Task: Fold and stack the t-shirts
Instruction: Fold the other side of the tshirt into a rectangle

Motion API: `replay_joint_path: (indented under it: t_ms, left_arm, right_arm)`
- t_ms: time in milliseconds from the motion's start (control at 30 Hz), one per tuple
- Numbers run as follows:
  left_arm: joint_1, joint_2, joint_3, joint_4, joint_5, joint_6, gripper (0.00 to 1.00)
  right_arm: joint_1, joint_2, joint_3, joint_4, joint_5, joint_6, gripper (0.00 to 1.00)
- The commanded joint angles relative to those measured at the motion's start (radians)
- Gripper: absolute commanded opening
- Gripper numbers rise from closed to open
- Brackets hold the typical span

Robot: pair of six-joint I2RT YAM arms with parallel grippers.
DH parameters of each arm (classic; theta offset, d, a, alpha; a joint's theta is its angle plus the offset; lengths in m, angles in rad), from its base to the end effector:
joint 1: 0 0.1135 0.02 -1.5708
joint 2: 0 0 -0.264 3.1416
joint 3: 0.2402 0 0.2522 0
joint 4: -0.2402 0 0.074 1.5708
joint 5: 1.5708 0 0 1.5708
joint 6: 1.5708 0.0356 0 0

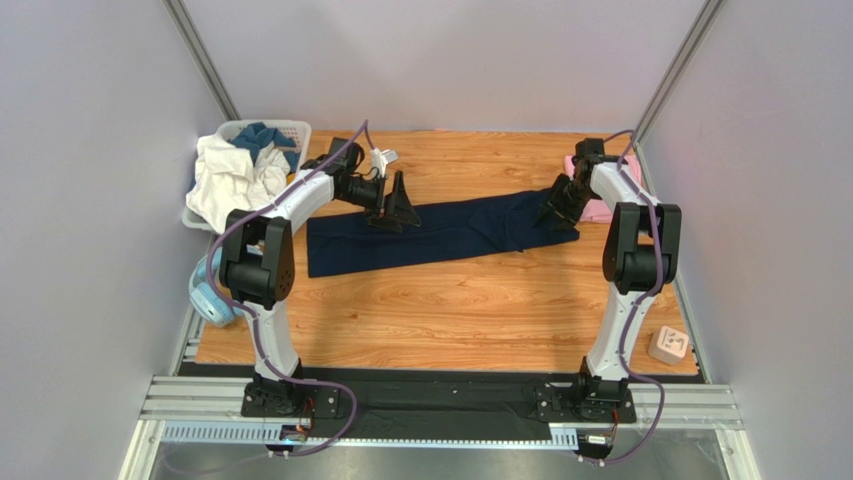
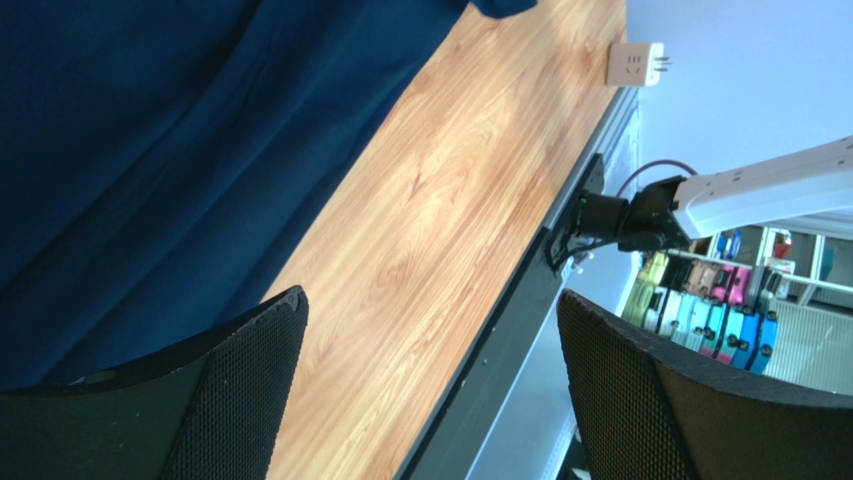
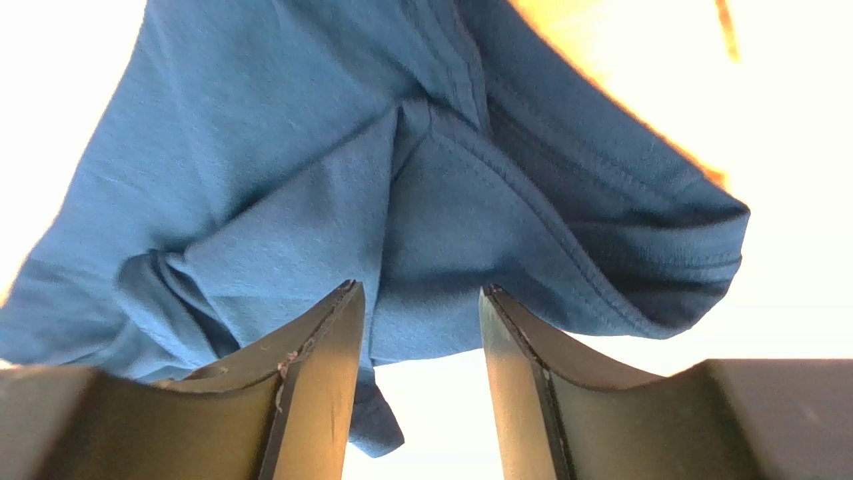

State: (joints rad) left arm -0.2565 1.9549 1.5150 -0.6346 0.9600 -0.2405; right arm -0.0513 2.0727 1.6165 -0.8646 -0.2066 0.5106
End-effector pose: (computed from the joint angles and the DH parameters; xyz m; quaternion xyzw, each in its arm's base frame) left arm 0.3902 -0.1325 0.2252 0.1203 0.8589 -0.4875 0.1011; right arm 0.4201 -0.0143 0.1854 0.2613 0.9518 0.1278 0.0975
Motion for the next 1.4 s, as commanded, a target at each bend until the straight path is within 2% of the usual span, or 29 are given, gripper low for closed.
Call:
replay_joint_path:
  t_ms: [0, 133, 433, 800, 1000, 1233, 1367]
  left_arm:
    - [0.022, -0.086, -0.029, -0.077, -0.012, 0.121, 1.00]
    - [0.028, -0.100, -0.056, -0.105, -0.027, 0.150, 1.00]
    - [0.031, -0.102, -0.093, -0.146, -0.064, 0.201, 1.00]
    - [0.063, -0.091, -0.127, -0.169, -0.089, 0.237, 1.00]
    - [0.069, -0.091, -0.145, -0.168, -0.116, 0.273, 1.00]
    - [0.083, -0.039, -0.161, -0.171, -0.214, 0.343, 1.00]
    - [0.106, -0.019, -0.157, -0.180, -0.218, 0.356, 1.00]
  right_arm:
    - [-0.025, 0.015, 0.014, 0.094, -0.114, 0.049, 0.50]
    - [-0.038, 0.026, 0.003, 0.141, -0.180, 0.080, 0.48]
    - [-0.044, 0.047, -0.024, 0.203, -0.217, 0.134, 0.43]
    - [-0.042, 0.013, -0.116, 0.280, -0.194, 0.174, 0.37]
    - [-0.044, 0.024, -0.084, 0.283, -0.203, 0.181, 0.31]
    - [-0.047, 0.030, -0.003, 0.257, -0.209, 0.178, 0.30]
    - [-0.056, 0.055, 0.054, 0.240, -0.217, 0.174, 0.28]
